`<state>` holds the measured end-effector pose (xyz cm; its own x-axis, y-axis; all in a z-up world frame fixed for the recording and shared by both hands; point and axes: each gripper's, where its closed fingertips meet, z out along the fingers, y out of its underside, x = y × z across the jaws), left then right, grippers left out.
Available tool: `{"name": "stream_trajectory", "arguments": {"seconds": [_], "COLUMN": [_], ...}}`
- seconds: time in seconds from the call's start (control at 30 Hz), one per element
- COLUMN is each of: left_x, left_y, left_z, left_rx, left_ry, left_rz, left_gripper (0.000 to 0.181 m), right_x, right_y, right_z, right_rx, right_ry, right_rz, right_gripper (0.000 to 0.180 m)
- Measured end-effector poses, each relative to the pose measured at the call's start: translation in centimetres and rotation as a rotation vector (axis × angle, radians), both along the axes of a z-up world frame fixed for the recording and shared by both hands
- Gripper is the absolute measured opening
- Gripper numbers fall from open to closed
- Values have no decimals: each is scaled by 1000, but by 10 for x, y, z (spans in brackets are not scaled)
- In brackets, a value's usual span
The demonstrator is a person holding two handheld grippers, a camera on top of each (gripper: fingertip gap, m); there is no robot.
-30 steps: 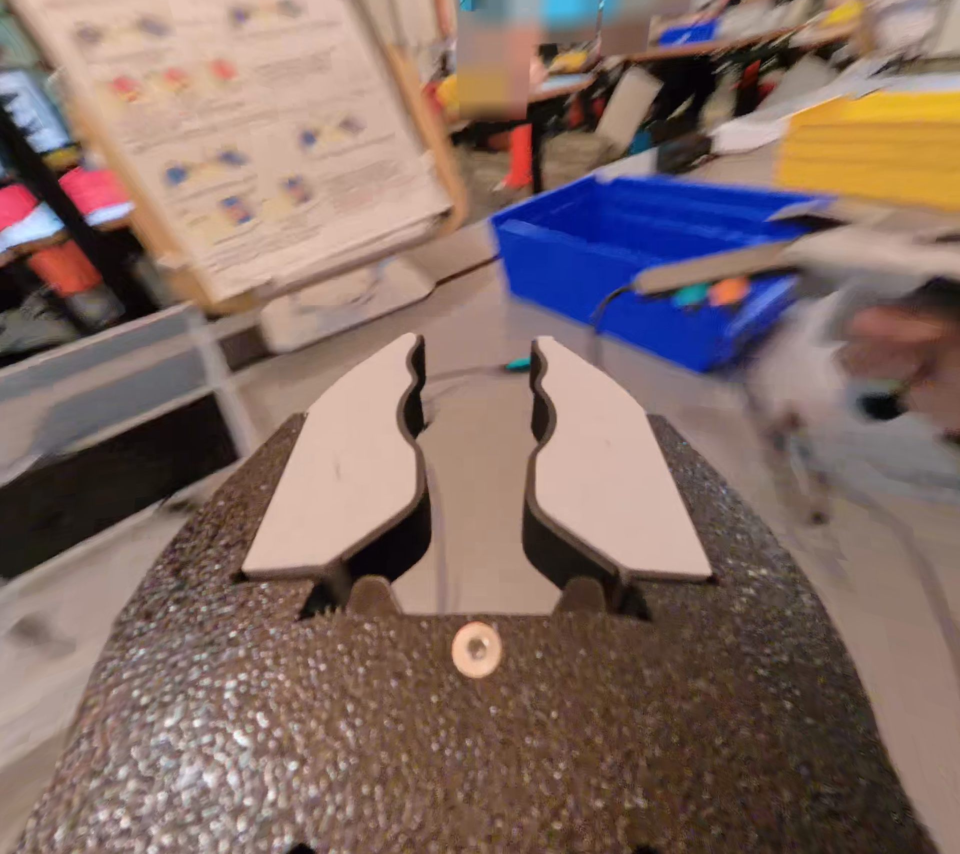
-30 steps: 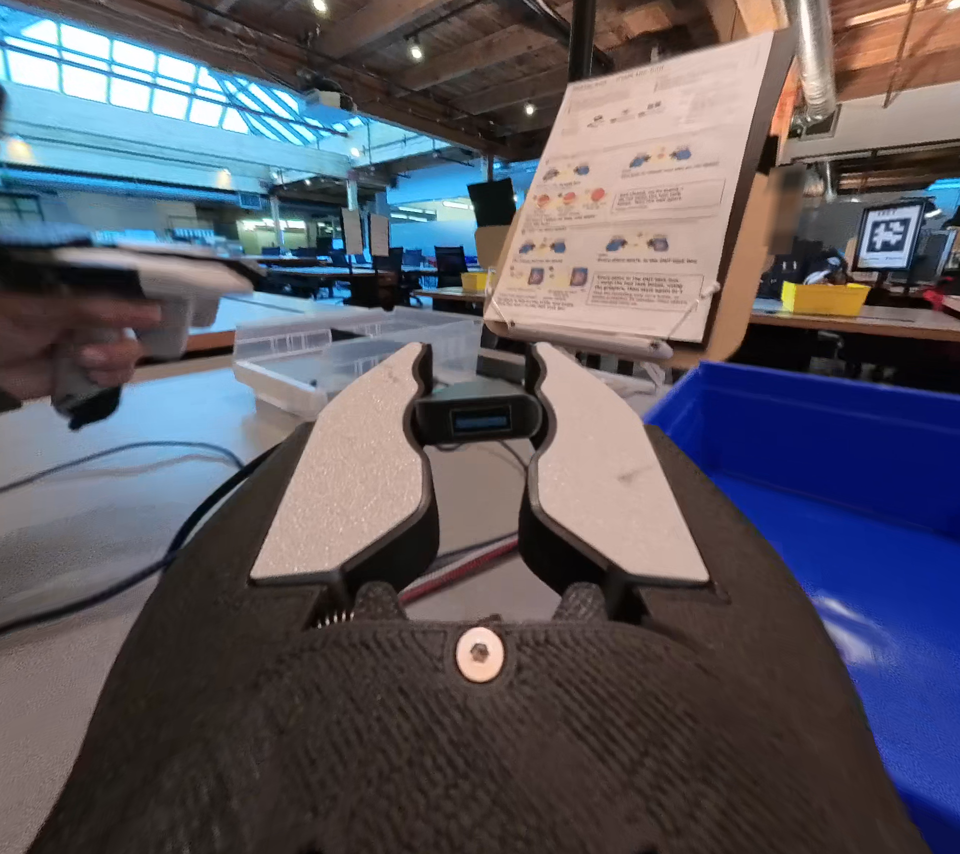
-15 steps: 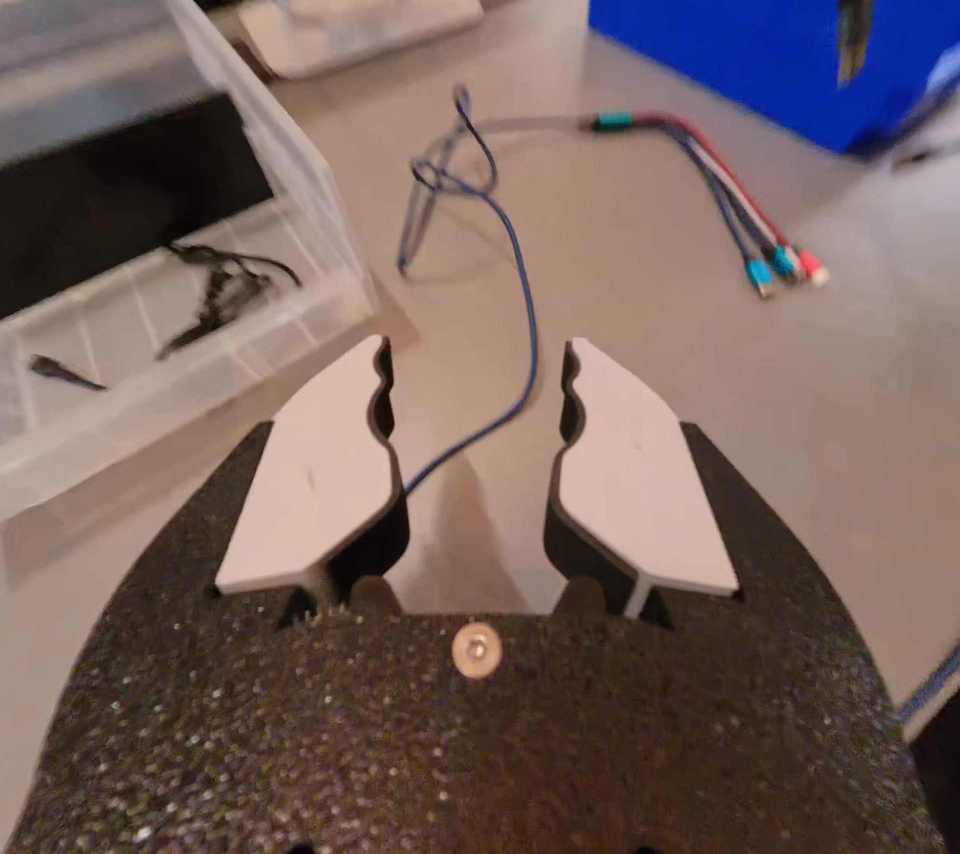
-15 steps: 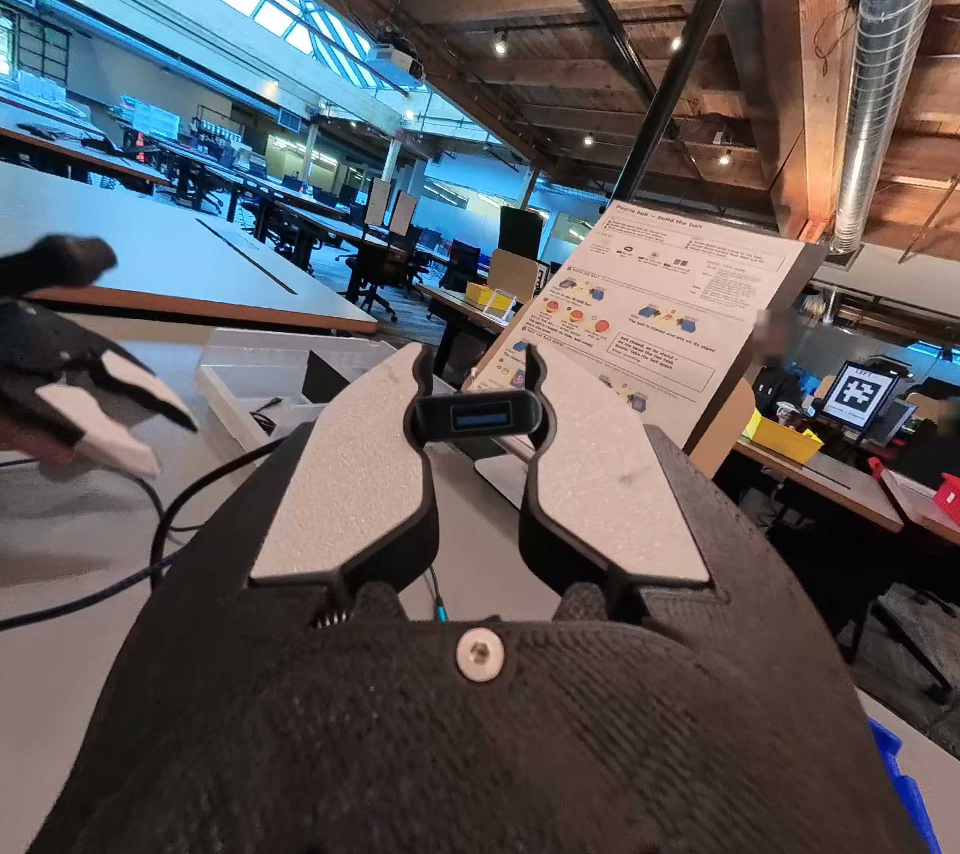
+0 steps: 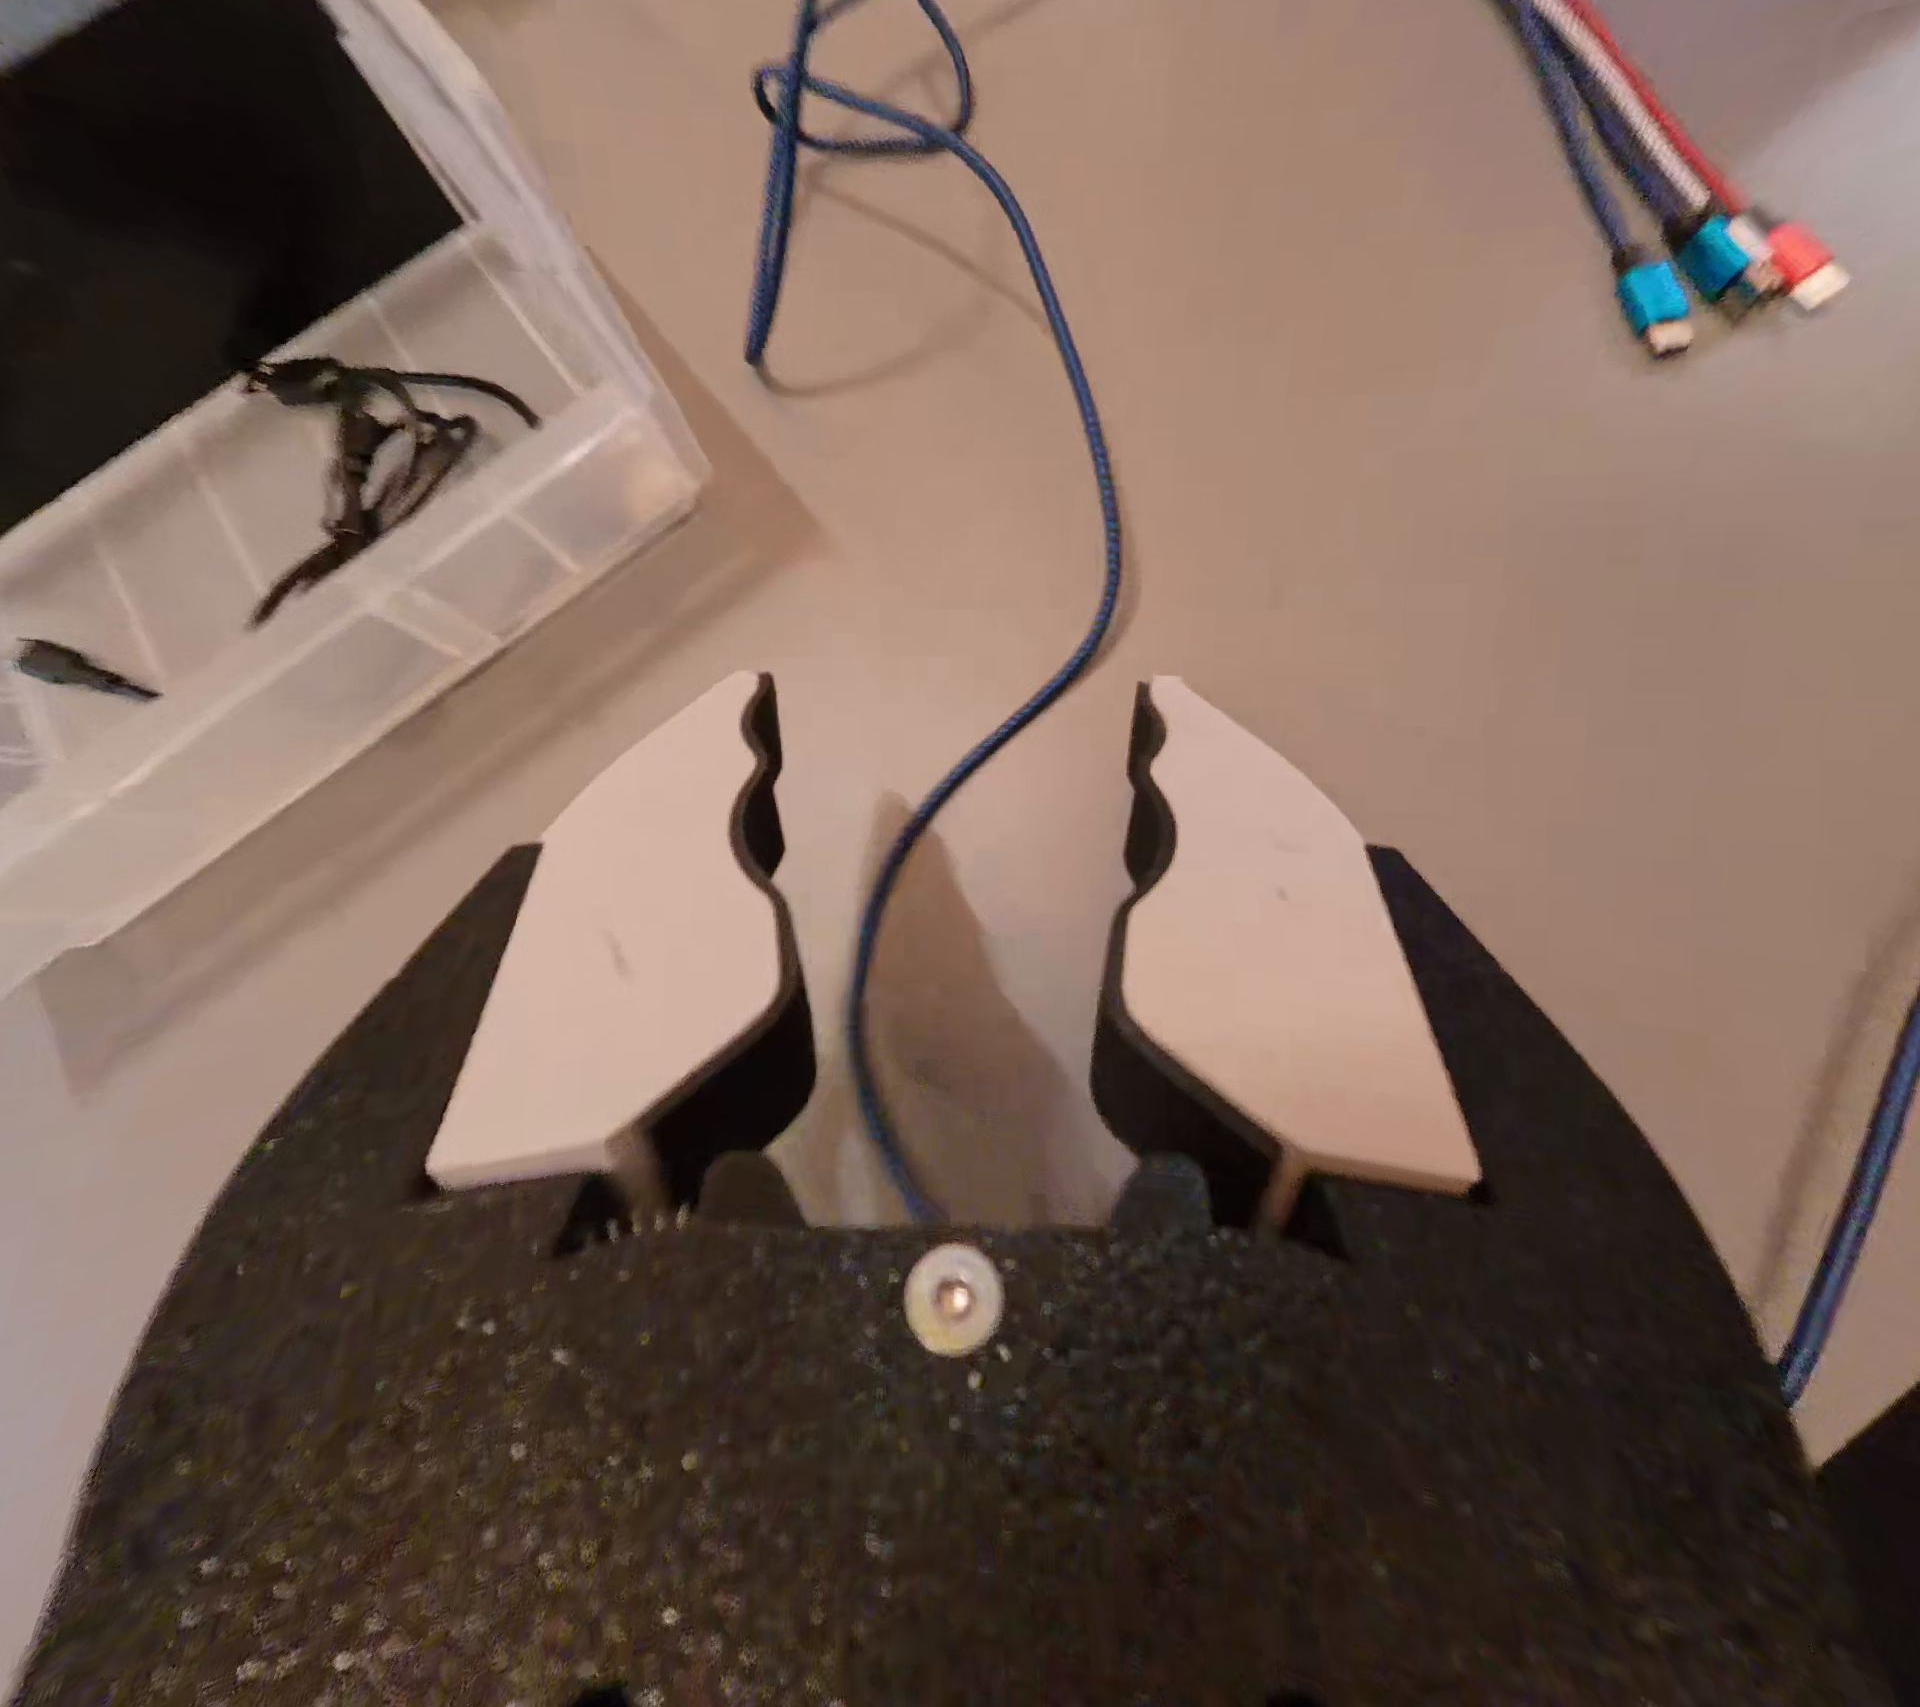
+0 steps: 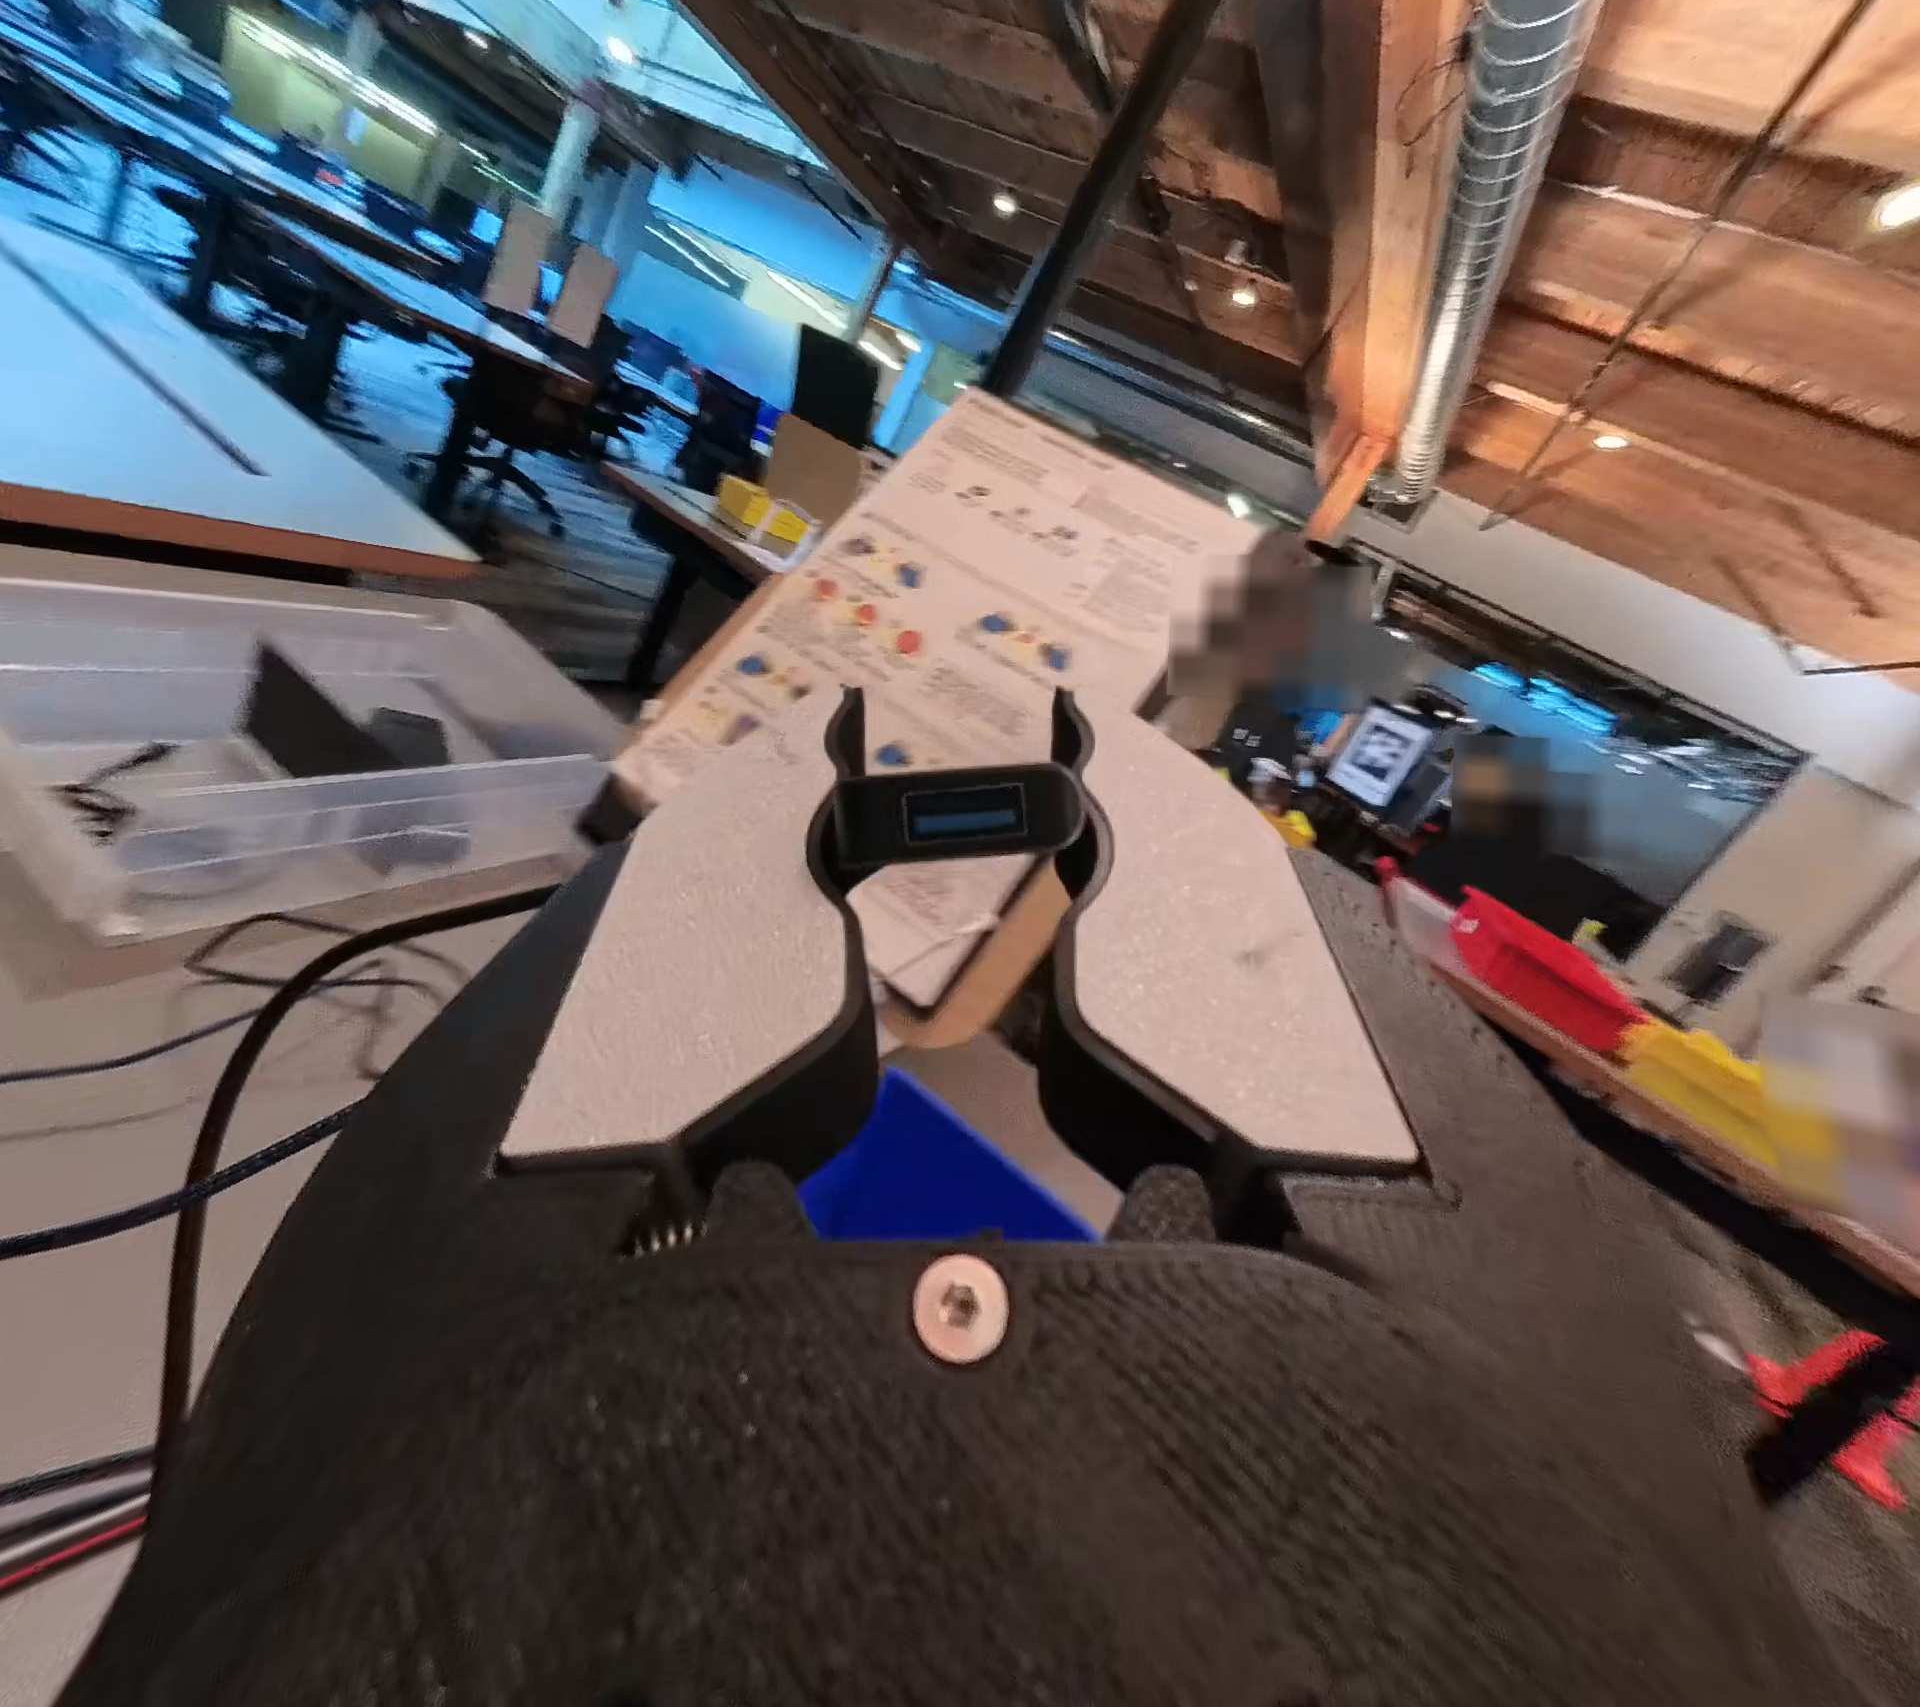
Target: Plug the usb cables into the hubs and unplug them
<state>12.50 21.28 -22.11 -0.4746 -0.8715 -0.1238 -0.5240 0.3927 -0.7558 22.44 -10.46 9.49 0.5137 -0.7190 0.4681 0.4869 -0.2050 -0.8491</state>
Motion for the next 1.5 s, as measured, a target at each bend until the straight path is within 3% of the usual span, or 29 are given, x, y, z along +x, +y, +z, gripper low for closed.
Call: {"name": "stream_trajectory", "arguments": {"seconds": [0.03,0.1,0.17,0.4,0.57,0.63,0.67,0.77,0.83,0.9,1.03,1.17,1.23,1.3,1.37,1.5], "left_x": [-1,-3,-4,-2,3,5,5,8,8,10,12,14,15,14,14,14], "left_y": [3,10,16,8,-5,-11,-13,-16,-16,-15,-13,-9,-9,-10,-10,-10], "left_z": [6,12,10,1,-4,-6,-8,-11,-11,-9,-9,-12,-13,-14,-14,-12], "left_rx": [-23,-54,-61,-66,-146,-167,-169,-152,-146,-149,-165,-168,-171,-177,-184,-205], "left_ry": [-14,-19,-11,-9,-29,-38,-43,-57,-61,-78,-68,-47,-37,-32,-28,-31], "left_rz": [7,21,36,12,5,-11,-18,-29,-29,-26,-9,19,19,14,6,4], "left_gripper": [62,62,61,58,54,54,54,54,54,54,53,51,51,51,50,50], "right_x": [12,44,76,135,137,133,132,135,120,114,65,19,5,10,28,64], "right_y": [-12,-35,-53,-64,-48,-45,-48,-57,-56,-60,1,88,134,171,191,215], "right_z": [11,15,-4,-161,-217,-234,-239,-220,-212,-191,-167,-187,-201,-219,-249,-306], "right_rx": [-14,-63,-84,-352,-524,-628,-686,-738,-754,-727,-684,-863,-886,-889,-961,-1047], "right_ry": [-6,60,174,469,571,635,667,624,704,701,653,479,488,583,718,914], "right_rz": [-50,-143,-194,-314,-272,-243,-255,-298,-219,-246,-6,186,268,261,174,76], "right_gripper": [35,35,35,35,36,44,54,59,83,85,90,90,90,91,111,111]}}
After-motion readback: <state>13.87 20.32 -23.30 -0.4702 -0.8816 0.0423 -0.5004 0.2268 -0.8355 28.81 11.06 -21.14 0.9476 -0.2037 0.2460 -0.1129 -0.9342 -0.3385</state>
